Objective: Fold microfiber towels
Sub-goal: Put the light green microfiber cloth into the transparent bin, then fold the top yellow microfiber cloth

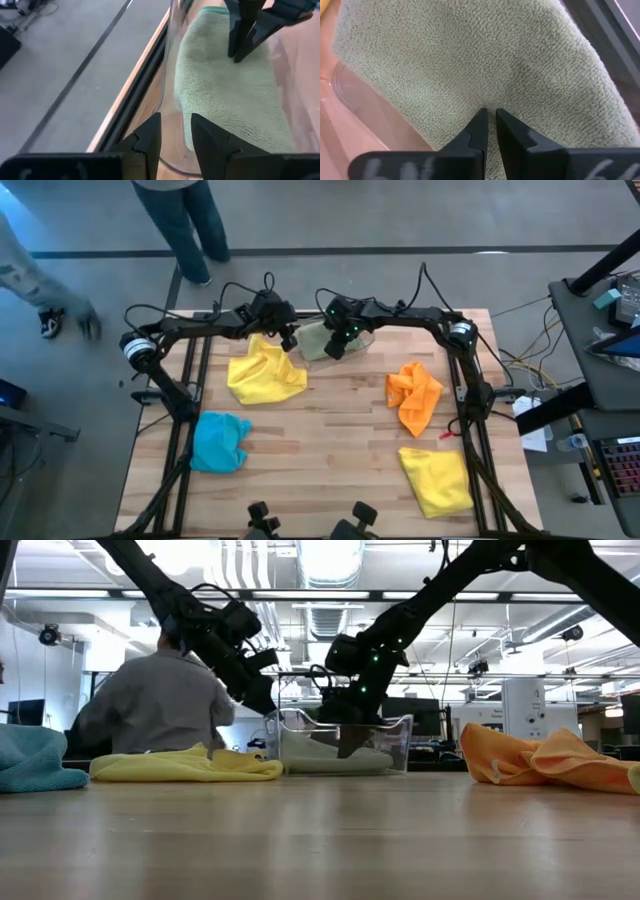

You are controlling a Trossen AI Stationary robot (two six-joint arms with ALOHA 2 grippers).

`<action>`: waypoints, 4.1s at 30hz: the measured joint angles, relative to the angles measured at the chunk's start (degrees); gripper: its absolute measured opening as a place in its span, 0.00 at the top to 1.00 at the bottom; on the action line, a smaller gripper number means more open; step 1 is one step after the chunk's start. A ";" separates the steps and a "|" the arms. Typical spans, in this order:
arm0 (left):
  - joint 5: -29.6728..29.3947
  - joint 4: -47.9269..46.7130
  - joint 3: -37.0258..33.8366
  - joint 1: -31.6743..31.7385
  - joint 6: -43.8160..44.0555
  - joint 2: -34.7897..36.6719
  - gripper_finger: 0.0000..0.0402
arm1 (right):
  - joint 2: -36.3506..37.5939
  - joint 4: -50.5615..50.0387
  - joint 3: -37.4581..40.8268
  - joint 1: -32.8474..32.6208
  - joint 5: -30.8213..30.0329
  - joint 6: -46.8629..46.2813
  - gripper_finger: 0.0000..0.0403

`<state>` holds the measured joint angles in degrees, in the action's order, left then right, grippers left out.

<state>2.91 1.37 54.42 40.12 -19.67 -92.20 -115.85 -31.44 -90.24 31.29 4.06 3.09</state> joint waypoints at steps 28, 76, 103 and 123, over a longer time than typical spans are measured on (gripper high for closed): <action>-0.51 0.20 0.41 1.55 -3.06 8.83 0.77 | 11.55 5.11 2.77 -3.81 1.81 -2.83 0.93; 20.71 65.12 -21.86 -24.30 26.98 7.93 0.77 | 55.08 62.35 74.95 -38.38 -29.38 -29.34 0.93; 20.57 64.92 -21.58 -30.23 28.44 8.02 0.77 | 32.41 34.00 52.57 -46.39 -41.55 -39.23 0.93; 20.48 60.62 -21.81 -35.54 31.33 8.07 0.77 | 27.12 40.85 49.16 -54.02 -41.12 -33.49 0.93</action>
<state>23.39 61.99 32.61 4.58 11.66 -84.14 -88.73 9.40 -41.08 -22.72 -37.06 -30.40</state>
